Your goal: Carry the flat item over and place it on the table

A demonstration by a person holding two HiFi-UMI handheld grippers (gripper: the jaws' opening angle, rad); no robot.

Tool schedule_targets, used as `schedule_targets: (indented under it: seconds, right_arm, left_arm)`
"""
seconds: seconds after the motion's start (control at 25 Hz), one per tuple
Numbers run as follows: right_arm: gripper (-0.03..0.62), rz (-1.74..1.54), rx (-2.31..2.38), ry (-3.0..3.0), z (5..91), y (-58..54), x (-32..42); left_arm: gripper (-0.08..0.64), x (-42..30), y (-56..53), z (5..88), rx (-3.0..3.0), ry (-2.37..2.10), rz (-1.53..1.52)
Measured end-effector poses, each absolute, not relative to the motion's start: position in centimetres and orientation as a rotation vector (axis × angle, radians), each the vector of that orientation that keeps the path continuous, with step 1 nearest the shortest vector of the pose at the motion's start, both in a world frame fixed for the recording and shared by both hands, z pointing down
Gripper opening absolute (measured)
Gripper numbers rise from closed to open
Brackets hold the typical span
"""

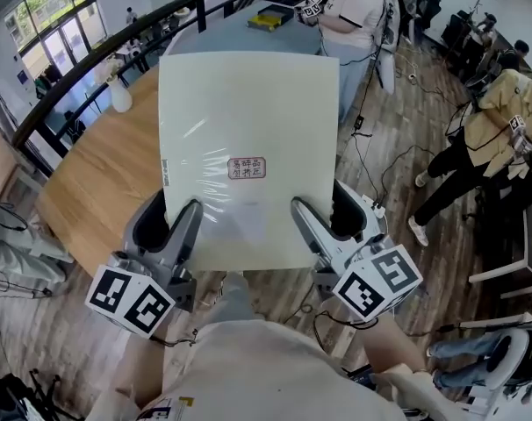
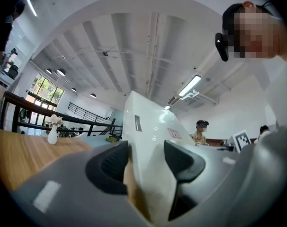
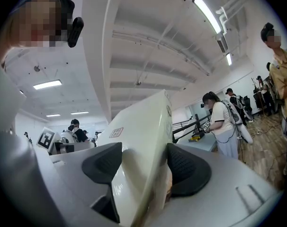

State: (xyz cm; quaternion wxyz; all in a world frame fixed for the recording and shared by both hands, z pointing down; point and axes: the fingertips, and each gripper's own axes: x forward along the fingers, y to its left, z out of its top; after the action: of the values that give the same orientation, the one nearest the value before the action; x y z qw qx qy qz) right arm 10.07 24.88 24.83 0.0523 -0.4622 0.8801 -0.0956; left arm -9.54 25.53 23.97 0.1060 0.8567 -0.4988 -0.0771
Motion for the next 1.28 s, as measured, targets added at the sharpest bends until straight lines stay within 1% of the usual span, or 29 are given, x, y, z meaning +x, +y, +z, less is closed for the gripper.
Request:
schedule_targets:
  seconds: [0.36, 0.88, 1.28]
  right_arm:
    - [0.295, -0.302, -1.448, 2.677, 25.6, 17.1, 9.1]
    - [0.295, -0.310, -1.515, 2.655, 23.4, 4.4, 7.7]
    - [0.295, -0.308, -1.555, 2.641, 22.8, -5.3, 4.6]
  left_arm:
    - [0.235, -10.5, 17.3, 25.0, 2.514, -1.439, -0.236]
    - [0.235, -11.9, 3.9, 23.1, 2.525, -1.376, -0.226]
    - [0.233, -14.9, -6.2, 22.6, 2.533, -1.336, -0.212]
